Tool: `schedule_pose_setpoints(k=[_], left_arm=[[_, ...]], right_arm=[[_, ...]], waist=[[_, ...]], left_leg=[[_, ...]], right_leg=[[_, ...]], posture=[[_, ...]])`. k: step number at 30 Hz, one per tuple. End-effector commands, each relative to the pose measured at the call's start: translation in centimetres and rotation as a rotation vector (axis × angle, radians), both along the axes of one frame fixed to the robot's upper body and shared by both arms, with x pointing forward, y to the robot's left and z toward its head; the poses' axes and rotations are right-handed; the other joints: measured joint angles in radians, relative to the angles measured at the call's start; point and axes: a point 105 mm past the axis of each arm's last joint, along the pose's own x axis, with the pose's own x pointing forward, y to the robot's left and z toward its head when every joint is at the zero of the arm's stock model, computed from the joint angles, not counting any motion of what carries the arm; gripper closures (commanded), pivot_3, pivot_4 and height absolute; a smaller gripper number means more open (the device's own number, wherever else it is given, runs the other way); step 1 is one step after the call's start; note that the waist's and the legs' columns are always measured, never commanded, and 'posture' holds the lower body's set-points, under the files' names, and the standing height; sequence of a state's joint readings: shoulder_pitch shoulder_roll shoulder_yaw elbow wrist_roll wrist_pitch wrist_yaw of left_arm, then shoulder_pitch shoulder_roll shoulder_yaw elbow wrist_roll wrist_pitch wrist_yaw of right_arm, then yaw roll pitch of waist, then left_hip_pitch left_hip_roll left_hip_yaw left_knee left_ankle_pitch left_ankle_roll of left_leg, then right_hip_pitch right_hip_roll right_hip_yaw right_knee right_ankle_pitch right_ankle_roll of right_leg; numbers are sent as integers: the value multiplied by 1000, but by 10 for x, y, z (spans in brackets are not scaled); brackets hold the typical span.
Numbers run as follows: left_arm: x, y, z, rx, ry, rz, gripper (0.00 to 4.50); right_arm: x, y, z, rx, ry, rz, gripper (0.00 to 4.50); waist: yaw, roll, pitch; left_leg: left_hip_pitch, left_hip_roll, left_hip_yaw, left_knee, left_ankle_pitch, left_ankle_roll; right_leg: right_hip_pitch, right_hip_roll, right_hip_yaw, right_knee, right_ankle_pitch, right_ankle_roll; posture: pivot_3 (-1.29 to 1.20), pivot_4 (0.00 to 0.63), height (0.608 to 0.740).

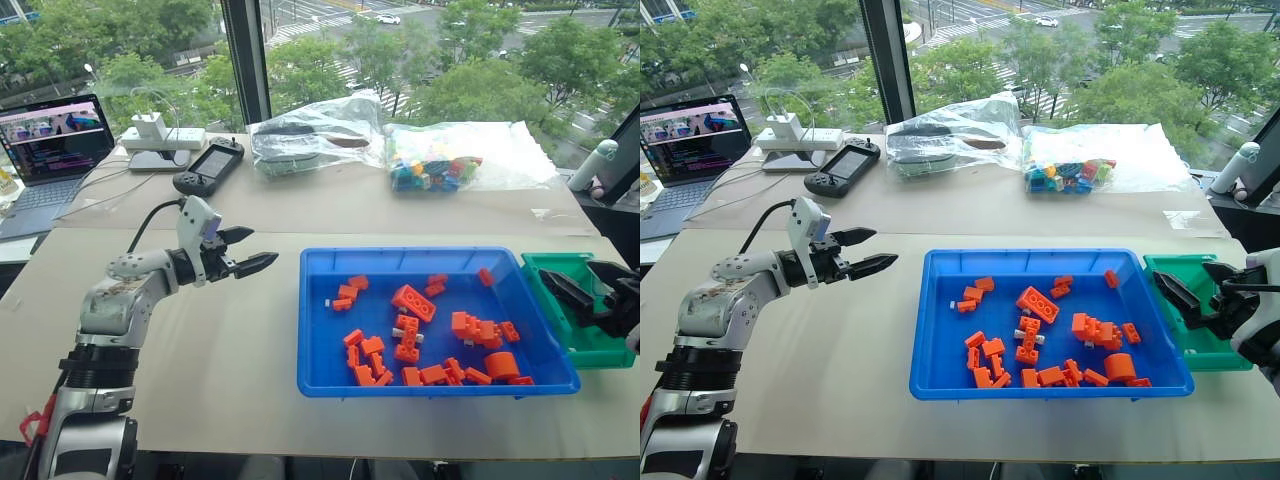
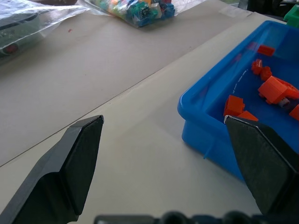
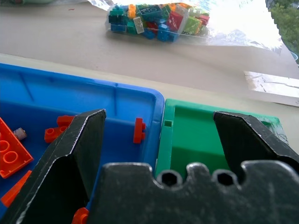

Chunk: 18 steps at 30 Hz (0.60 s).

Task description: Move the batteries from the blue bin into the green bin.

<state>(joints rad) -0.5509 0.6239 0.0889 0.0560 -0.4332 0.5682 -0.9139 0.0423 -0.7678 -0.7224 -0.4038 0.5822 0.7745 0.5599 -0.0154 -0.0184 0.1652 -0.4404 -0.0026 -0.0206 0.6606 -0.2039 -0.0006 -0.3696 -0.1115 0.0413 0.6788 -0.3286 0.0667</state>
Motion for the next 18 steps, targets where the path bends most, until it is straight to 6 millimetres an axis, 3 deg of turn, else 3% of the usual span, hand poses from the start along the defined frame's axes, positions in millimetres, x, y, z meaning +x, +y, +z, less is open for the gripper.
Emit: schedule_pose_setpoints(k=[1, 4, 8, 14, 18], left_arm=[[-5, -5, 21, -9, -49, -67, 0], [-12, -24, 50, -50, -50, -241, 0], [-25, -45, 69, -32, -32, -438, 0], [-48, -70, 69, 173, 20, -715, 0], [-60, -80, 61, 288, 35, -831, 0]], right_arm=[[-2, 6, 12, -49, -5, 34, 219], [-6, 18, 20, -55, 21, 99, 219], [-13, 35, 18, -148, 155, 216, 219], [-25, 68, 10, -298, 357, 394, 219], [-26, 71, -7, -374, 472, 433, 219]], waist=[[-1, 0, 0], [0, 0, 0], [0, 0, 0], [-6, 0, 0], [-5, 0, 0]], left_leg=[[0, 0, 0, 0, 0, 0], [0, 0, 0, 0, 0, 0], [0, 0, 0, 0, 0, 0], [0, 1, 0, 0, 0, 0], [0, 1, -1, 1, 0, 1]], right_leg=[[0, 0, 0, 0, 0, 0], [0, 0, 0, 0, 0, 0], [1, 0, 0, 0, 0, 0], [1, 2, 0, -1, 0, 0], [1, 2, 0, -7, 0, 0]], posture=[[0, 150, 737], [0, 150, 737], [0, 150, 737], [0, 150, 737], [0, 150, 737]])
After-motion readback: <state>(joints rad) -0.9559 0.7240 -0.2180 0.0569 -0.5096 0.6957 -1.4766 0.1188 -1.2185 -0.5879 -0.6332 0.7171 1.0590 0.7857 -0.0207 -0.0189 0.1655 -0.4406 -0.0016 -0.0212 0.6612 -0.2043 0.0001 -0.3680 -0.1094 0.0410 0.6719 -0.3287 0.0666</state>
